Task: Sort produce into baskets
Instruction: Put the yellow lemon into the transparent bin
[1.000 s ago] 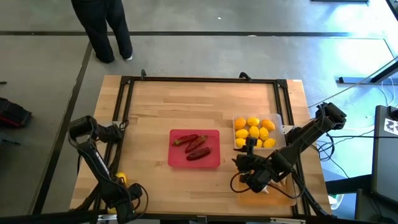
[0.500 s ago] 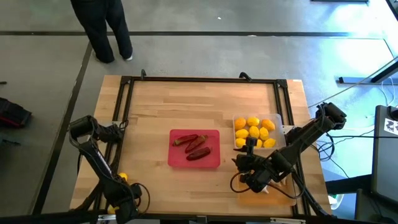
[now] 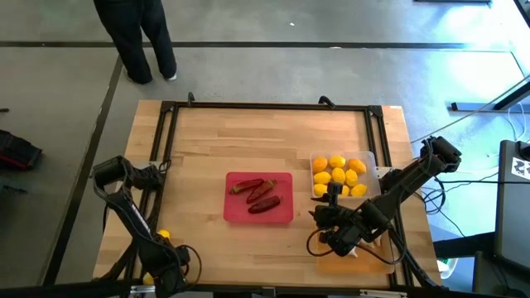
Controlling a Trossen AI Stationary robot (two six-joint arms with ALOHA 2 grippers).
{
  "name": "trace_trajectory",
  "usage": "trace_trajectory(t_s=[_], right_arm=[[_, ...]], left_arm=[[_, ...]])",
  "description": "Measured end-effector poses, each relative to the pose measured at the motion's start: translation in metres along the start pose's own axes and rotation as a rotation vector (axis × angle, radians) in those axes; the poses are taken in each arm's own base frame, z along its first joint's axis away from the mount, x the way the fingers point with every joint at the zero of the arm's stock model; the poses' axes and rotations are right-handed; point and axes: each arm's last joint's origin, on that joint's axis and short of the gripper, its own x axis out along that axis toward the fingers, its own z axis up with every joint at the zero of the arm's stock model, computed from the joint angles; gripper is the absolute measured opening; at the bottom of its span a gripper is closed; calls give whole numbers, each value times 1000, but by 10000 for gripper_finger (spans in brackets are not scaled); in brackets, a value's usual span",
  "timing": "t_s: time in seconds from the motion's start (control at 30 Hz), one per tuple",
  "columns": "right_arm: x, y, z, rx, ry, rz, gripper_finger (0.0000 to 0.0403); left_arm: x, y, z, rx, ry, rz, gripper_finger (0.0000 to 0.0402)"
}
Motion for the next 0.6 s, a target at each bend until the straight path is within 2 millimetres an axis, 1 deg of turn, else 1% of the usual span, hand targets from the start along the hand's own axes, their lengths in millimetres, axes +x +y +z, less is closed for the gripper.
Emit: trace_trajectory(t_s=[0.1, 0.27, 0.47, 0.6], right_arm=[[0, 0, 0, 0, 0, 0, 198], [0, 0, 0, 0, 0, 0, 198], [0, 1, 0, 1, 14, 22, 198], [0, 1, 0, 7, 9, 26, 198]], left_arm=[[-2, 0, 4, 15, 1, -6, 188], [-10, 2, 12, 2, -5, -30, 193], [-30, 3, 19, 6, -102, -71, 196], [-48, 2, 24, 39, -180, -119, 196]])
